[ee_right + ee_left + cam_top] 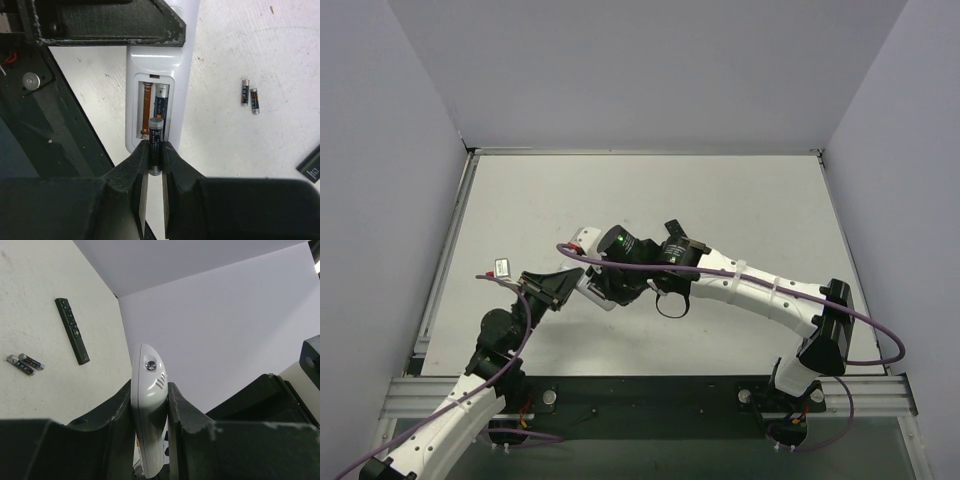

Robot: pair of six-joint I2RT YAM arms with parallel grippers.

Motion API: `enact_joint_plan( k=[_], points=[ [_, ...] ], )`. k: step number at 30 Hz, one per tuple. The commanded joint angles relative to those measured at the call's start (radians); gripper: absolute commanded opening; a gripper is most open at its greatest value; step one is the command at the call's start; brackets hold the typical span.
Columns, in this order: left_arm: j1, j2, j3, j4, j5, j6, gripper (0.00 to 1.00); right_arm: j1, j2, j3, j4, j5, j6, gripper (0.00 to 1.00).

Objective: Load the batteries into the remote control
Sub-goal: Load the battery into the remote control.

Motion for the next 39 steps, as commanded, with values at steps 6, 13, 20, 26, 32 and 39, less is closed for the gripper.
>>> enact_joint_plan(
  k=[6, 13, 20, 26, 32, 39],
  points=[
    [-0.003, 0.027, -0.147, 0.054, 0.013, -0.032, 0.00, -0.009, 0.015, 0.089, -0.158, 0.066, -0.021, 0.03],
    [-0.008, 0.070, -0.131, 0.077, 0.007, -0.035, 0.00, -0.001, 0.072, 0.172, -0.227, 0.032, -0.030, 0.04],
    [-0.028, 0.145, -0.107, 0.133, -0.007, -0.037, 0.00, 0.000, 0.126, 0.231, -0.289, 0.015, -0.028, 0.05],
    [-0.077, 0.199, -0.096, 0.174, -0.050, -0.035, 0.00, 0.002, 0.163, 0.264, -0.330, 0.012, -0.028, 0.07],
    [-0.121, 0.230, -0.090, 0.205, -0.100, -0.030, 0.00, 0.002, 0.175, 0.272, -0.347, 0.008, -0.030, 0.10],
    [-0.149, 0.236, -0.081, 0.217, -0.136, -0.030, 0.00, 0.002, 0.193, 0.272, -0.368, -0.009, -0.028, 0.11]
  ],
)
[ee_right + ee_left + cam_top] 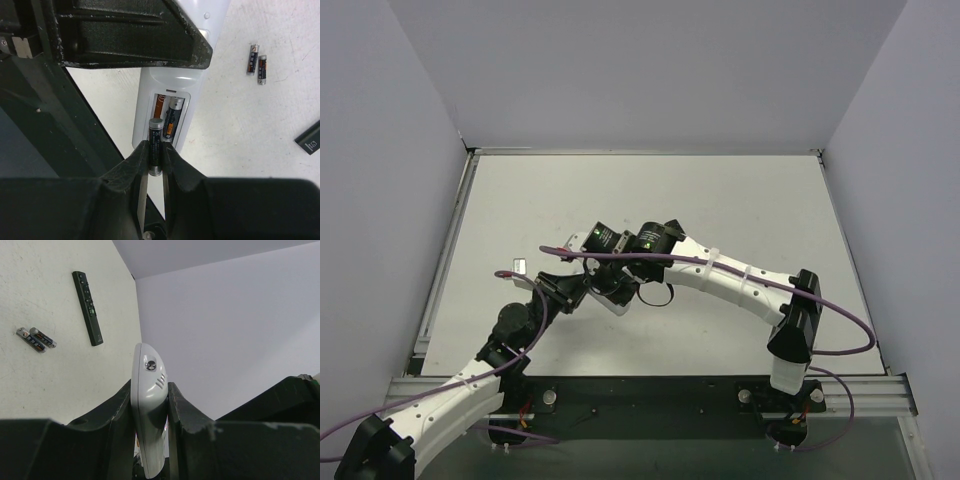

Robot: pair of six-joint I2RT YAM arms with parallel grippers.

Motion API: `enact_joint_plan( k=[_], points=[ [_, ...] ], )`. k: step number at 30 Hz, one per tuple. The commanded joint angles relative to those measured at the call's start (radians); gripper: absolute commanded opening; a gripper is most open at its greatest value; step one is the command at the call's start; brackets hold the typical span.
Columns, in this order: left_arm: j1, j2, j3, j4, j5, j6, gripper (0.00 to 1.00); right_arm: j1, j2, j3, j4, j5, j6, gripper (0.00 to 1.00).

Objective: Load the batteries into the remote control
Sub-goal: Load the battery into the remote control.

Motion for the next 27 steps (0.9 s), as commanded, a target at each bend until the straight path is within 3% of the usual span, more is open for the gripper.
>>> enact_joint_plan(
  k=[1, 12, 27],
  points=[
    [-0.013, -0.004, -0.078, 0.096, -0.043, -0.004, 0.00, 0.005, 0.025, 0.032, -0.063, -0.010, -0.004, 0.11],
    [-0.027, -0.012, -0.079, 0.105, -0.053, -0.022, 0.00, 0.004, 0.041, 0.038, -0.070, 0.011, 0.004, 0.20],
    [-0.041, 0.008, -0.087, 0.142, -0.063, -0.064, 0.00, 0.005, 0.049, 0.067, -0.064, 0.013, -0.004, 0.16]
  ],
)
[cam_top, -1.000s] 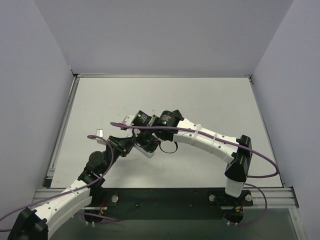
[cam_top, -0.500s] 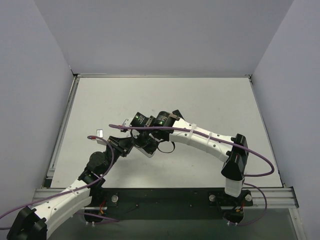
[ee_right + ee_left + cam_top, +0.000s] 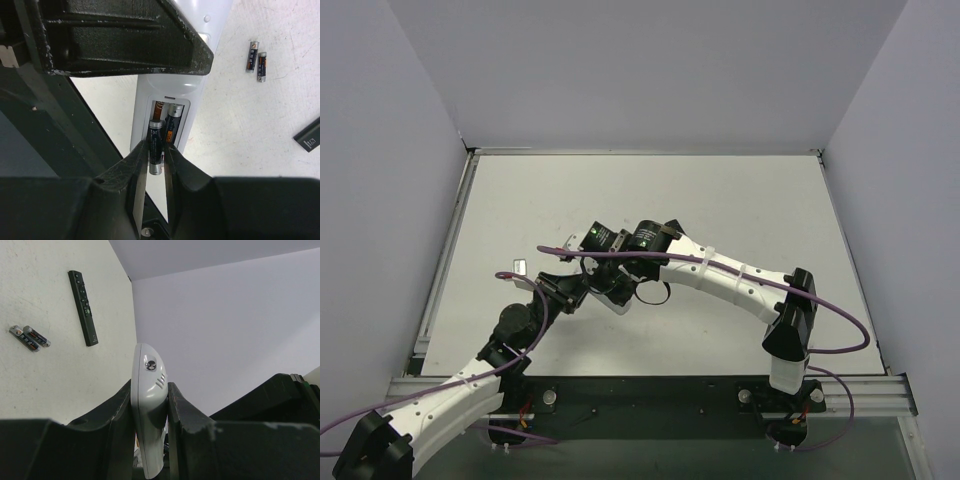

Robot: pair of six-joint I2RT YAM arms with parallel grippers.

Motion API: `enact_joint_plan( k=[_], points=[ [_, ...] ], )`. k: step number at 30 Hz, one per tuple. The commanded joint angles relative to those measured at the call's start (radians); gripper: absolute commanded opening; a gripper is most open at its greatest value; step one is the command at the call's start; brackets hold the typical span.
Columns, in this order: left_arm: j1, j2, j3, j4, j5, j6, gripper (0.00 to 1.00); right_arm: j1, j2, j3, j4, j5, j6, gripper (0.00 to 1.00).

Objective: Load the batteries into the remote control
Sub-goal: Load the battery into the remote control.

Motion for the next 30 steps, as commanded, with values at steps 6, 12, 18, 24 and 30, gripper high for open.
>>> enact_joint_plan(
  k=[6, 12, 18, 24, 30],
  points=[
    [-0.015, 0.015, -0.081, 0.141, -0.015, -0.038, 0.00, 0.005, 0.013, 0.047, -0.025, 0.016, 0.002, 0.16],
    [-0.020, 0.024, -0.079, 0.152, -0.015, -0.044, 0.00, 0.005, 0.014, 0.052, -0.017, 0.023, 0.000, 0.11],
    [-0.021, 0.024, -0.088, 0.158, -0.021, -0.066, 0.00, 0.005, 0.010, 0.052, 0.000, 0.035, 0.000, 0.10],
    [-0.023, 0.029, -0.078, 0.169, -0.015, -0.061, 0.00, 0.005, 0.024, 0.061, 0.001, 0.033, 0.002, 0.10],
    [-0.024, 0.040, -0.077, 0.184, -0.009, -0.059, 0.00, 0.005, 0.027, 0.061, 0.018, 0.033, 0.000, 0.11]
  ],
)
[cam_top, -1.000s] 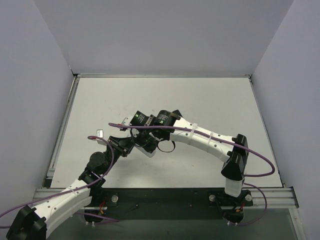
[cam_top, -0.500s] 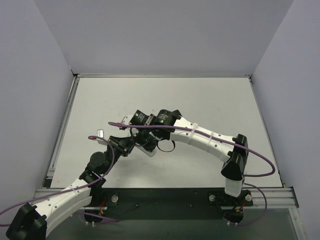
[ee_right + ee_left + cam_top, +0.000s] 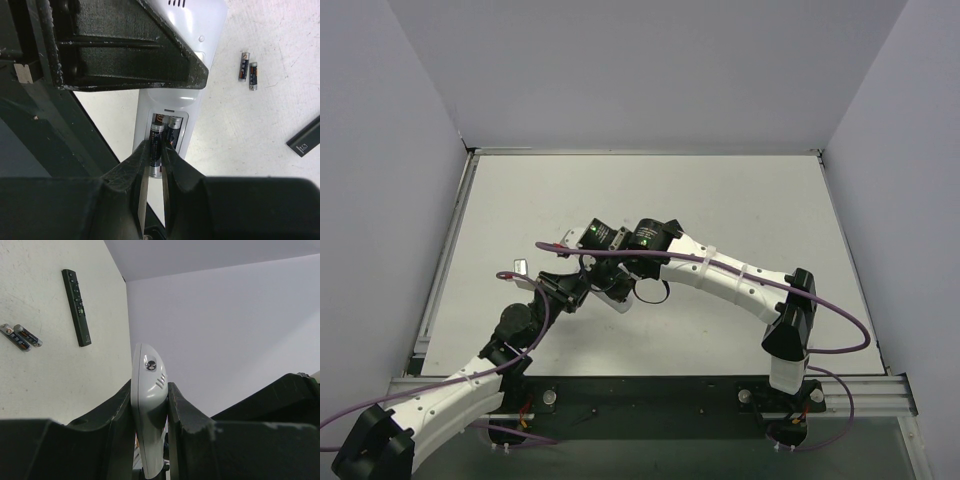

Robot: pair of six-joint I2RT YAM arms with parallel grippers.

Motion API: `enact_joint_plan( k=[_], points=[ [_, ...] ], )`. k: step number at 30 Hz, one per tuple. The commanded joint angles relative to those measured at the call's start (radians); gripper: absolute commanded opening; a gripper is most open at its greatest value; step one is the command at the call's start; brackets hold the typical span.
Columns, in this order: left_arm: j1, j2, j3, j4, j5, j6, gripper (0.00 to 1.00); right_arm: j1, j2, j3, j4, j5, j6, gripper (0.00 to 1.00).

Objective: Load the batteries into the remote control
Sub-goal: Load the battery into the remote control.

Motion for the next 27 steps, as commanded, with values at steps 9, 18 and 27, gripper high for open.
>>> enact_joint_plan(
  k=[9, 18, 27],
  points=[
    [-0.013, 0.005, -0.077, 0.146, 0.008, -0.021, 0.00, 0.004, 0.028, 0.028, 0.006, 0.013, 0.001, 0.14],
    [-0.013, -0.035, -0.091, 0.098, -0.018, -0.030, 0.00, 0.005, -0.012, 0.020, 0.006, 0.020, 0.002, 0.23],
    [-0.012, -0.042, -0.105, 0.060, -0.007, -0.079, 0.00, 0.009, -0.115, 0.008, 0.037, 0.009, -0.068, 0.36]
  ],
)
